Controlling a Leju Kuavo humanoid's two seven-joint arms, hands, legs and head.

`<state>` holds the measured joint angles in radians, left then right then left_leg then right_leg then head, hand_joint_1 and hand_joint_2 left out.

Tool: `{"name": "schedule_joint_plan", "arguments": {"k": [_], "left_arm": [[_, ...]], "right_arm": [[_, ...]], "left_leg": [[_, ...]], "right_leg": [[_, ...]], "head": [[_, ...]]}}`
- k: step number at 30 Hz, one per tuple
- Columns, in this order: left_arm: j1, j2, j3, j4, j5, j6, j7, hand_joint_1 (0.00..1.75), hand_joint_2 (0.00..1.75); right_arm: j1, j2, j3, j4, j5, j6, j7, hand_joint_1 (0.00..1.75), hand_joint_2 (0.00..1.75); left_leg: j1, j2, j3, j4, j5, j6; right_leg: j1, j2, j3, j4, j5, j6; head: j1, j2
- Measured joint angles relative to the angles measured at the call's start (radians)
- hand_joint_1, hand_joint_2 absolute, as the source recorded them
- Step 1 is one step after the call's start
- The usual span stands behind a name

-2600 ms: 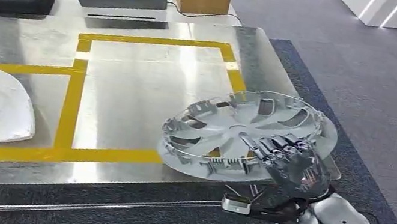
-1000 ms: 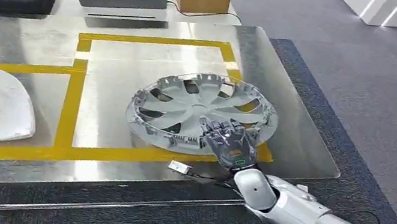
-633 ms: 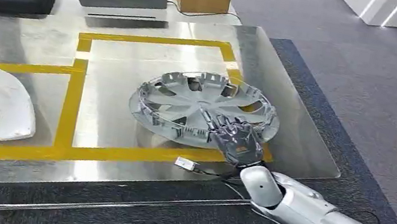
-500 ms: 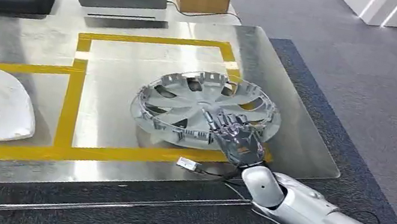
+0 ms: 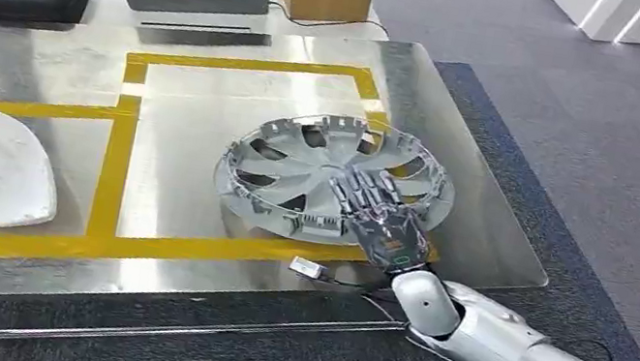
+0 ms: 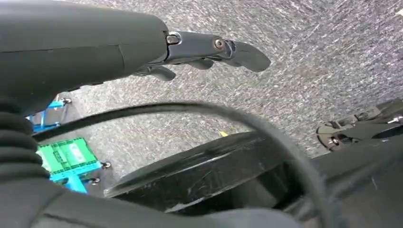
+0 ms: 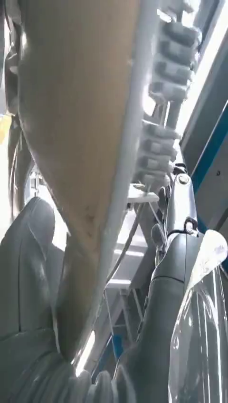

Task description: Take the parts from the cabinet and place them on the table.

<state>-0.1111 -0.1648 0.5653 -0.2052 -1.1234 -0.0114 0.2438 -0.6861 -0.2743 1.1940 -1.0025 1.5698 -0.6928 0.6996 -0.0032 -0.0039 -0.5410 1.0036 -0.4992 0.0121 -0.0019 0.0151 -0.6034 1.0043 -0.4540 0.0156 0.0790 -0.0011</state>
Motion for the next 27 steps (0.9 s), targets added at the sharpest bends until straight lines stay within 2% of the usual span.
{"name": "schedule_joint_plan", "arguments": {"k": [5, 10, 14, 27], "left_arm": [[-0.003, 0.0, -0.002, 0.0, -0.009, -0.018, 0.002, 0.0, 0.0], [-0.012, 0.0, -0.016, 0.0, -0.019, -0.035, 0.005, 0.0, 0.0], [-0.014, 0.0, -0.019, 0.0, -0.019, -0.036, 0.007, 0.0, 0.0], [-0.014, 0.0, -0.024, 0.0, -0.022, -0.036, 0.015, 0.0, 0.0]], "right_arm": [[-0.031, 0.015, 0.063, -0.002, 0.001, 0.0, 0.0, 0.0, 1.75], [-0.063, 0.061, 0.166, -0.004, 0.003, 0.0, -0.002, 0.0, 1.75], [-0.064, 0.085, 0.214, -0.01, 0.003, 0.0, -0.002, 0.0, 1.75], [-0.064, 0.1, 0.272, -0.008, 0.0, 0.0, -0.001, 0.0, 1.75]], "left_leg": [[0.0, 0.0, 0.0, 0.0, 0.0, 0.0], [0.0, 0.0, 0.0, 0.0, 0.0, 0.0], [0.0, 0.0, 0.0, 0.0, 0.0, -0.001], [0.0, 0.0, 0.0, 0.0, 0.0, -0.001]], "right_leg": [[0.0, 0.001, 0.0, 0.0, 0.0, 0.0], [0.001, 0.0, 0.0, 0.0, 0.0, 0.0], [0.001, 0.0, 0.0, 0.0, 0.0, 0.0], [0.0, 0.0, 0.0, 0.0, 0.0, 0.0]], "head": [[0.0, 0.0], [0.0, 0.0], [0.0, 0.0], [0.0, 0.0]]}}
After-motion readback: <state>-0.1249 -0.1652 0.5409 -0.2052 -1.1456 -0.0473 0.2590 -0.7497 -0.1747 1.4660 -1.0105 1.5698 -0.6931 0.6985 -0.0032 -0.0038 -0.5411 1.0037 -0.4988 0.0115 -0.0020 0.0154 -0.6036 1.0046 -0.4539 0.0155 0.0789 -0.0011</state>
